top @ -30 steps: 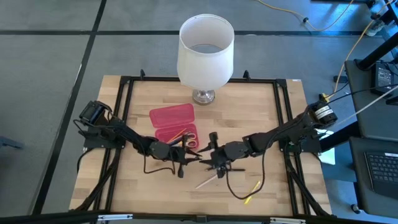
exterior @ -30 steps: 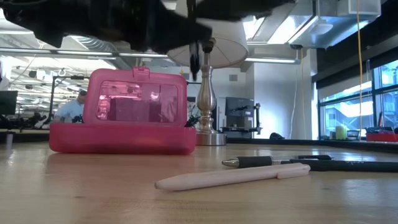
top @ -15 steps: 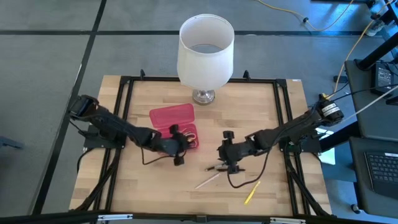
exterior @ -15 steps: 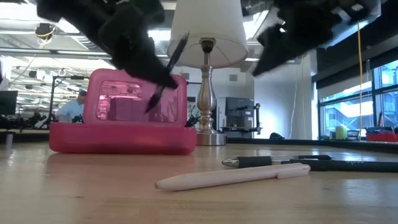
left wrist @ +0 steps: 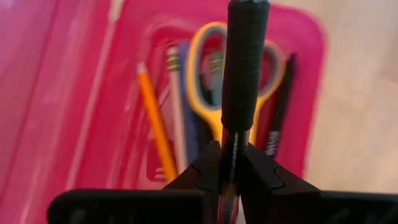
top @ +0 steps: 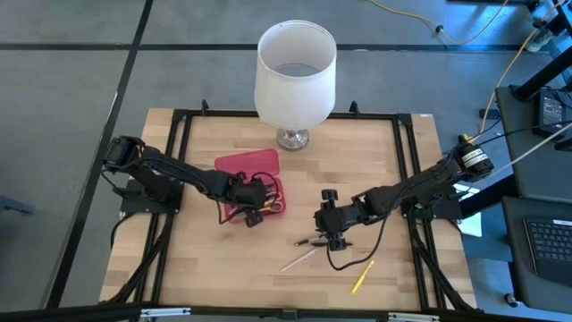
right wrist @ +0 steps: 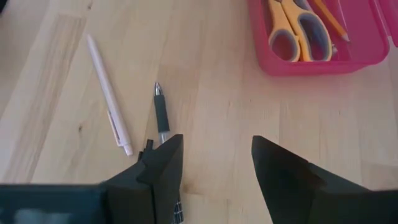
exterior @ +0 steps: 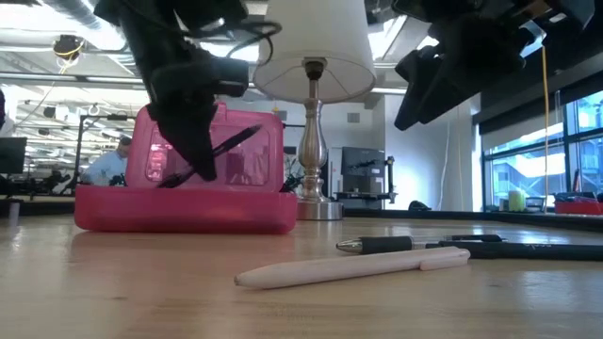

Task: Pick & place school supplies into a supply box
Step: Put the right transparent pen into the red supply box

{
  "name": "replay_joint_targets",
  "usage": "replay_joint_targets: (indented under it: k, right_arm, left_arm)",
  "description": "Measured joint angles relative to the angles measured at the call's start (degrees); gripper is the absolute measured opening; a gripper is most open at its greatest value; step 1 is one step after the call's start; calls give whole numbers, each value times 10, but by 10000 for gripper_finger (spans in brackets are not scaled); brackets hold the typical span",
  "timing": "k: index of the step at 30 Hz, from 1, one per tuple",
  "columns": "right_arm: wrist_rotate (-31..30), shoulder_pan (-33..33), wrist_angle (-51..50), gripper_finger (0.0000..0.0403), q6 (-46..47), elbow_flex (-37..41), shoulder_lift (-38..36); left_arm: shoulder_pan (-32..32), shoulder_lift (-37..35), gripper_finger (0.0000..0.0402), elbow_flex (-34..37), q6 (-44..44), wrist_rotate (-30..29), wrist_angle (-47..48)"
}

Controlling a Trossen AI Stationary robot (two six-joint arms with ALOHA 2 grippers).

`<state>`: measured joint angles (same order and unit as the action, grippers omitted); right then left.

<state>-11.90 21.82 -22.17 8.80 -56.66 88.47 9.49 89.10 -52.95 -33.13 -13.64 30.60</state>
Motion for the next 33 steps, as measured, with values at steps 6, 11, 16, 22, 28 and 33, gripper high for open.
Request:
replay_joint_targets:
  k: [6,11,16,22,28,33]
  right_arm:
    - [0,0,0,194,0,0,0]
    - [0,0,-1,194,0,0,0]
    - [8,0,-1,194,0,0,0]
    - [62,6,-2,194,-1,0,0]
    - [63,14,0,194,-3,1,19]
    - [46,14,-2,194,-5,1,53]
  left_arm:
    - [-16,6,26,0,-2,18,12]
    - [-26,30,26,0,-2,69,14]
    - [-30,59,26,-1,-2,101,11]
    - [-30,63,39,-1,-2,106,6]
    - [-30,62,58,0,-2,106,5]
    - [-30,62,62,0,-2,106,5]
